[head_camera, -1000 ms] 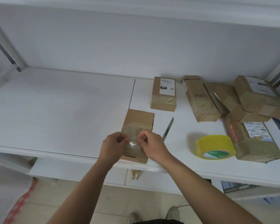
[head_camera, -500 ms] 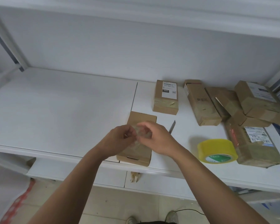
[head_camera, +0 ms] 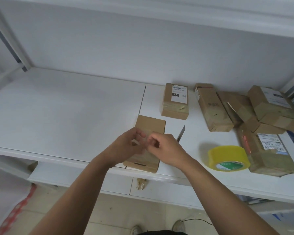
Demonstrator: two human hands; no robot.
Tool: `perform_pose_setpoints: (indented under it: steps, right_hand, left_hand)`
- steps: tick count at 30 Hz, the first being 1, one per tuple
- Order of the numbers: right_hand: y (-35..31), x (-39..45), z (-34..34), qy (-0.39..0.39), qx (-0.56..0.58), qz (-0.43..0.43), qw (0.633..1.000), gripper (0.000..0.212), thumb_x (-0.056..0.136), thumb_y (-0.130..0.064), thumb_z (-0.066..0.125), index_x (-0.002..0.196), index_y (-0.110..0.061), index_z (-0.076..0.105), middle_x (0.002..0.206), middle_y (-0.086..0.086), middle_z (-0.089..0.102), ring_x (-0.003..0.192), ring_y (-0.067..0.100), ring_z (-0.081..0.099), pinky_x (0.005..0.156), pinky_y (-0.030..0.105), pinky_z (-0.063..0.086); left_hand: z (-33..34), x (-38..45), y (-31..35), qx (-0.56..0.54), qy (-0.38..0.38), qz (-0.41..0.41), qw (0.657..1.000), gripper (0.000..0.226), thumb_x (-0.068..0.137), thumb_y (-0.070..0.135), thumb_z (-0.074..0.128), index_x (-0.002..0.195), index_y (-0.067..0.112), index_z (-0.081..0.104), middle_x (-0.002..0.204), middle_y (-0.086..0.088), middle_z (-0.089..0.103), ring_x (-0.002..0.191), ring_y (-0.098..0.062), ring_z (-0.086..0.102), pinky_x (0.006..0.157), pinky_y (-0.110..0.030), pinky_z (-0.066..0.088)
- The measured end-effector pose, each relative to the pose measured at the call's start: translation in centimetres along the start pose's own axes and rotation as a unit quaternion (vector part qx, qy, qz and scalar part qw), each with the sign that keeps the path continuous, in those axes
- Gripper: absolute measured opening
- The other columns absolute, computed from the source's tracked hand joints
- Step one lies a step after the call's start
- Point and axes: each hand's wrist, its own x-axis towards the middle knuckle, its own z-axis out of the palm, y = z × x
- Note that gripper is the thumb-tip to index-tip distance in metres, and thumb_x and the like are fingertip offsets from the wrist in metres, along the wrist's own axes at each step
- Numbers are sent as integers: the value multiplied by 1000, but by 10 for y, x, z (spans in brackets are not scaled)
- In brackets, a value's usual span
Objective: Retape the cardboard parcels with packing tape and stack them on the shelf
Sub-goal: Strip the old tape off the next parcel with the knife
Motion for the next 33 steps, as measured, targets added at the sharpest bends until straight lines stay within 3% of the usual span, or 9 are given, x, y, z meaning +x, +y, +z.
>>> perform_pose_setpoints:
  steps: [6, 10, 12, 15, 18, 22, 26, 30, 33]
  right_hand:
    - [6, 1, 3, 71, 43, 72, 994, 21, 94, -24, 63, 73, -27, 58, 71, -5, 66, 66, 9, 59, 66, 31, 49]
    - [10, -1, 9, 103, 121, 145, 977, 19, 93, -20, 60, 74, -16, 62, 72, 2, 71, 75, 21, 68, 76, 37, 54]
    - [11, -2, 15, 100, 103, 158, 977, 22, 94, -22, 57, 73, -14, 61, 72, 1, 69, 74, 19, 65, 74, 35, 52]
    - [14, -4, 26, 96, 45, 158, 982, 26, 96, -21, 54, 70, -18, 54, 69, -8, 57, 66, 9, 52, 62, 27, 41]
    - [16, -6, 34, 93, -16, 147, 985, 23, 96, -19, 51, 74, -14, 53, 74, -7, 53, 71, 12, 50, 63, 28, 40]
    - [18, -9, 36, 105, -54, 143, 983, 24, 96, -20, 50, 78, -6, 56, 81, 2, 55, 77, 20, 54, 67, 37, 45]
    - [20, -10, 38, 101, -71, 140, 982, 25, 97, -22, 50, 81, -5, 58, 84, 4, 58, 78, 21, 55, 66, 37, 45]
    - [21, -11, 40, 98, -90, 135, 982, 25, 98, -23, 49, 82, -6, 58, 85, 5, 59, 77, 21, 54, 65, 35, 44]
    - [22, -9, 41, 100, -101, 130, 981, 25, 98, -24, 50, 79, -9, 56, 83, 4, 58, 74, 20, 53, 63, 33, 42]
  left_hand:
    - [2, 4, -8, 5, 36, -25, 999, 31, 86, 2, 65, 106, 25, 59, 100, -4, 64, 85, -15, 61, 75, -27, 49]
    - [11, 7, -17, -19, 93, -62, 994, 23, 87, 2, 60, 102, 20, 62, 98, -10, 67, 88, -21, 64, 83, -37, 53]
    - [16, 8, -22, -23, 118, -76, 990, 20, 89, 5, 57, 101, 20, 62, 99, -10, 68, 88, -24, 65, 82, -40, 55]
    - [24, 11, -28, 8, 155, -85, 984, 18, 91, 9, 54, 103, 21, 60, 96, -6, 68, 78, -18, 62, 67, -29, 50]
    - [28, 13, -31, 54, 171, -82, 980, 19, 92, 12, 53, 108, 21, 57, 88, 1, 64, 73, -12, 58, 61, -23, 44]
    - [32, 15, -34, 104, 177, -76, 976, 25, 88, 12, 58, 110, 22, 53, 83, 2, 64, 73, -13, 58, 61, -26, 46]
    - [35, 18, -38, 142, 184, -61, 971, 27, 86, 10, 60, 111, 18, 53, 76, 3, 65, 72, -11, 58, 61, -19, 44]
    - [38, 19, -38, 165, 184, -53, 967, 27, 87, 10, 59, 111, 18, 52, 75, 2, 64, 74, -15, 61, 71, -32, 51]
    - [39, 19, -38, 176, 189, -48, 965, 26, 87, 10, 59, 110, 18, 51, 75, 3, 63, 74, -13, 59, 72, -31, 50]
